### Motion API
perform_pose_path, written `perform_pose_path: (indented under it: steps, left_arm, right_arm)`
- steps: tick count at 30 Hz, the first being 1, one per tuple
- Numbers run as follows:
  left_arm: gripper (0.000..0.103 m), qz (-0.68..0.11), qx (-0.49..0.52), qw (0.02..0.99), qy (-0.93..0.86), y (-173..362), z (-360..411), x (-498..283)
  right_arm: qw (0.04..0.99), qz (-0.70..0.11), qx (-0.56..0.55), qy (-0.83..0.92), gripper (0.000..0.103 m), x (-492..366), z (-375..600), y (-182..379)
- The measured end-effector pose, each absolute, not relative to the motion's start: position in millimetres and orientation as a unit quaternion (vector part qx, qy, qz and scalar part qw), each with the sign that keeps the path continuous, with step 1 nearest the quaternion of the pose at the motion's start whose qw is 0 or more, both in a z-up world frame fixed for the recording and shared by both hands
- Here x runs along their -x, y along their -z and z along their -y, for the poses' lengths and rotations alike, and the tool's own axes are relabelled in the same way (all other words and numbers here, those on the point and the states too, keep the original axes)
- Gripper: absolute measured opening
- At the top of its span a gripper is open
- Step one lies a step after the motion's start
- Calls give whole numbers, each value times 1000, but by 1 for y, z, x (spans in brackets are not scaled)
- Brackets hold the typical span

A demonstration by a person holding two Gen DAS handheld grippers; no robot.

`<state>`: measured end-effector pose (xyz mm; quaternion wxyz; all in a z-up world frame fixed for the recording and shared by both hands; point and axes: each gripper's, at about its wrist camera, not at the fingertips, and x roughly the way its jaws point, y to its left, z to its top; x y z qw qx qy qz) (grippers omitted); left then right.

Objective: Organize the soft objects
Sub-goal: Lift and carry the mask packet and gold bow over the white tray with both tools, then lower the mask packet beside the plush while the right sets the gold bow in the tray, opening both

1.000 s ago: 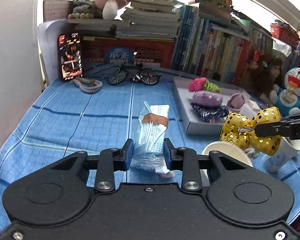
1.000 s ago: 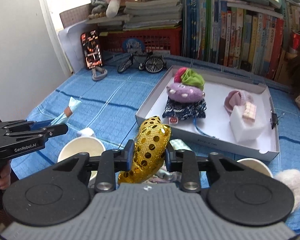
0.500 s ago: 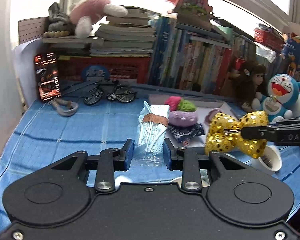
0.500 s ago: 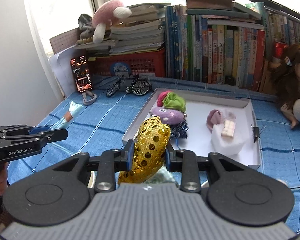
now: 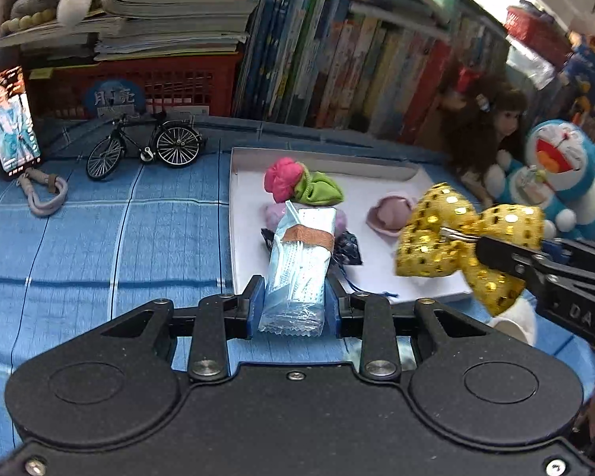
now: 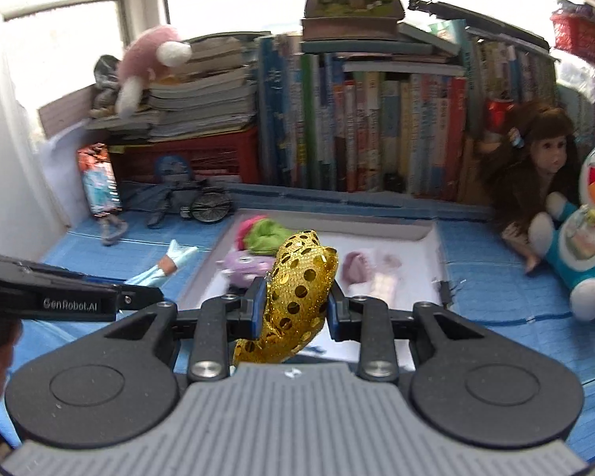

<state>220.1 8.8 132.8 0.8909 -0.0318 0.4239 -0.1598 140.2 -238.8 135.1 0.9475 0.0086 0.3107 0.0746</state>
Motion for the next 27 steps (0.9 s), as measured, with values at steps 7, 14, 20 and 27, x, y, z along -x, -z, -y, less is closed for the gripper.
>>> perform_pose_path:
  steps: [7, 14, 20, 27]
  left_arm:
    - [30, -451, 10, 883, 127, -108, 15, -263]
    - [30, -475, 6, 874, 105, -87, 23, -293]
    - [30, -487, 14, 867, 102, -77, 24, -306]
    - [30, -502, 18, 859, 102, -64, 25, -313]
  right_arm:
    - [941, -336, 13, -33, 35, -177, 237, -114]
    - [939, -344, 1, -25, 36, -206, 232, -99]
    - [918, -395, -8, -18, 36, -226, 230, -78]
    - [904, -428, -18, -22, 36, -234, 232, -65]
